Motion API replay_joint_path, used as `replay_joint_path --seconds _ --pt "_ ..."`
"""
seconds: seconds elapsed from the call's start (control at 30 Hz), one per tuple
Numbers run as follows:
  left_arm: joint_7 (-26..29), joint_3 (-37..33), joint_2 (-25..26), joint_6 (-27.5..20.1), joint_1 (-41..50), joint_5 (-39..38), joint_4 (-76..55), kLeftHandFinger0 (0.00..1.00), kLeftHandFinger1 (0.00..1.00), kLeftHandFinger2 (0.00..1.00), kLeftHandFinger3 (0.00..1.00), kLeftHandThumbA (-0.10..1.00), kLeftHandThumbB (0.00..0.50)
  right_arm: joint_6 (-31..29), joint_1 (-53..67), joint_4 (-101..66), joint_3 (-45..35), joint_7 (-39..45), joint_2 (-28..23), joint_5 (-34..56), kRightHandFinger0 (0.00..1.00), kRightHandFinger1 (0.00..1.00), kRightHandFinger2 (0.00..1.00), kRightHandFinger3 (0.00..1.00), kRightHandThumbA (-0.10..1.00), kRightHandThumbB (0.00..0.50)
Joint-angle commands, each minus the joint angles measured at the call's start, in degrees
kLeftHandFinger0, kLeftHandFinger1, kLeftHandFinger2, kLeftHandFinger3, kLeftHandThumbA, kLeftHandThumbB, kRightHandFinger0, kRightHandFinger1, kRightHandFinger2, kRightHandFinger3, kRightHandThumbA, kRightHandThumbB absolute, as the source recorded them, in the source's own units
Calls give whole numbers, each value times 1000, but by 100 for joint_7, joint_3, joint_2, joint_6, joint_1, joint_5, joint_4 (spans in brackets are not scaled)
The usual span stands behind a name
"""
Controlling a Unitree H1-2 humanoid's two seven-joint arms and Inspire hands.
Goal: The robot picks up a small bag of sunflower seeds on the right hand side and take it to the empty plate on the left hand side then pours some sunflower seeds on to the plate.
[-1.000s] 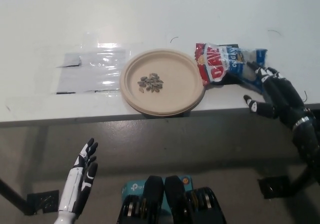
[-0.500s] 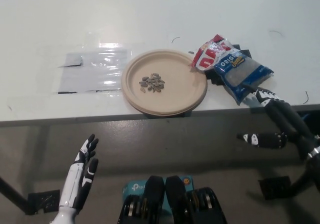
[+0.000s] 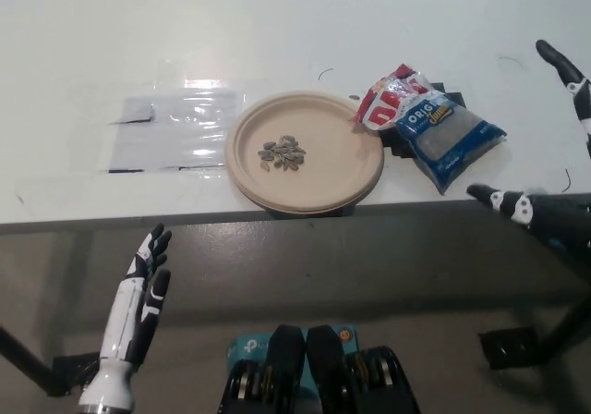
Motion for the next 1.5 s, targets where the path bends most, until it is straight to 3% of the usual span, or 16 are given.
replay_joint_path --seconds 0.0,0.2,0.23,0.33,0.5,0.6,0.67,1.07,1.13,1.47 --pt "-16 25 62 -65 -183 -42 -98 1000 1000 1000 1000 1000 123 -1232 203 -491 -58 -624 503 -730 1000 1000 1000 1000 1000 395" --pt "-36 -73 22 -138 -105 54 -41 1000 1000 1000 1000 1000 154 -2079 850 665 617 -835 1028 -1465 1000 1000 1000 1000 1000 337" --pt "-49 -84 34 -145 -66 58 -46 1000 1000 1000 1000 1000 163 -2119 925 1039 664 -922 1145 -1543 1000 1000 1000 1000 1000 353" --pt "-59 -156 42 -260 134 114 -66 1000 1000 1000 1000 1000 156 -2120 1103 1871 891 -1325 1106 -1464 1000 1000 1000 1000 1000 347" --pt "-38 -303 27 -449 501 171 -47 1000 1000 1000 1000 1000 198 -2120 1346 2665 1166 -1791 883 -1386 1000 1000 1000 1000 1000 302" --pt "4 -380 19 -513 650 255 -39 1000 1000 1000 1000 1000 225 -2120 1510 2830 1281 -1884 801 -1251 1000 1000 1000 1000 1000 335" --pt "13 -419 -8 -518 685 277 -22 1000 1000 1000 1000 1000 238 -2120 1533 2898 1380 -1950 724 -1163 1000 1000 1000 1000 1000 324" --pt "-24 -471 24 -441 676 246 -65 1000 1000 1000 1000 1000 240 -2120 1479 3169 1495 -2011 667 -975 1000 1000 1000 1000 1000 294" --pt "-31 -473 32 -429 672 250 -75 1000 1000 1000 1000 1000 222 -2120 1471 3176 1498 -1986 663 -930 1000 1000 1000 1000 1000 292" --pt "-1 -440 35 -373 644 250 -64 1000 1000 1000 1000 1000 222 -2120 1428 3193 1487 -1833 713 -891 1000 1000 1000 1000 1000 309"
